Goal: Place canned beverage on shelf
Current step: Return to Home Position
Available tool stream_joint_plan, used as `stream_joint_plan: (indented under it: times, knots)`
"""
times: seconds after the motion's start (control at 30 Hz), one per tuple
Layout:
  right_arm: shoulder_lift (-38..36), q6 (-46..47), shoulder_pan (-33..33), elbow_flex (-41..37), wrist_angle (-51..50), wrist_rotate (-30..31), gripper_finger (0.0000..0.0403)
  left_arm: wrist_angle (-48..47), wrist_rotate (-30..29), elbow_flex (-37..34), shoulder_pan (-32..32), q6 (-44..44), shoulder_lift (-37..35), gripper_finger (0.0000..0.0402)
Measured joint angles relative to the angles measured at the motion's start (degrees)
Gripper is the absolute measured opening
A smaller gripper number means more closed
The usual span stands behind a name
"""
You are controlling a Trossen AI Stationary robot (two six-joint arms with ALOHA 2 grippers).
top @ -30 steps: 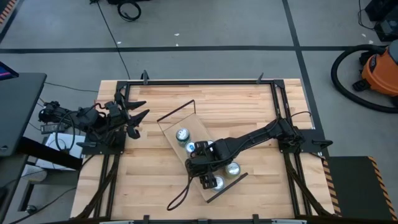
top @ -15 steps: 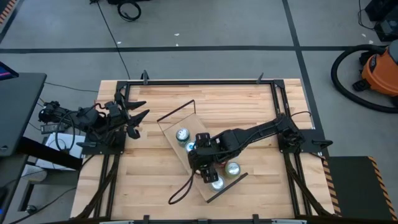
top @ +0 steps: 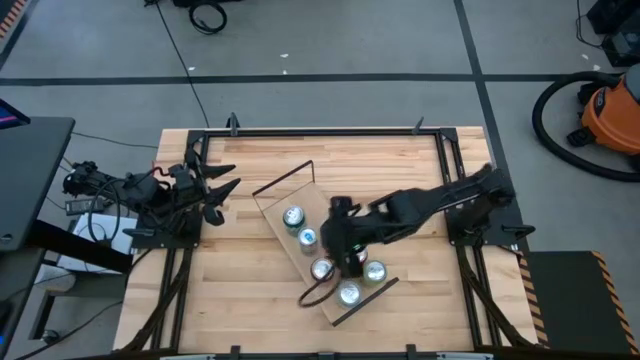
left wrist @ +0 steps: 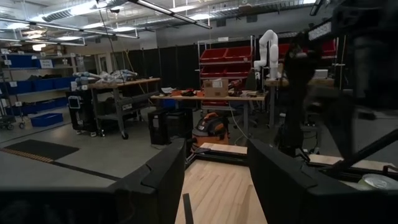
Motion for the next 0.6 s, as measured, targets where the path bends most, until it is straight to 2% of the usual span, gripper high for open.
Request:
stream_joint_plan:
  times: [0.37,0.6]
  knots:
    - [-31.5,1.8,-2.0,-44.2,39.0,2.4,0.0348,-0.2,0.0,0.0,0.0,-0.8,0.0,0.0183]
    - [-47.3,4.3,-4.1,-63.6,54.3,3.6,0.0348,2.0,0.0,0.0,0.0,2.2,0.0,0.0183]
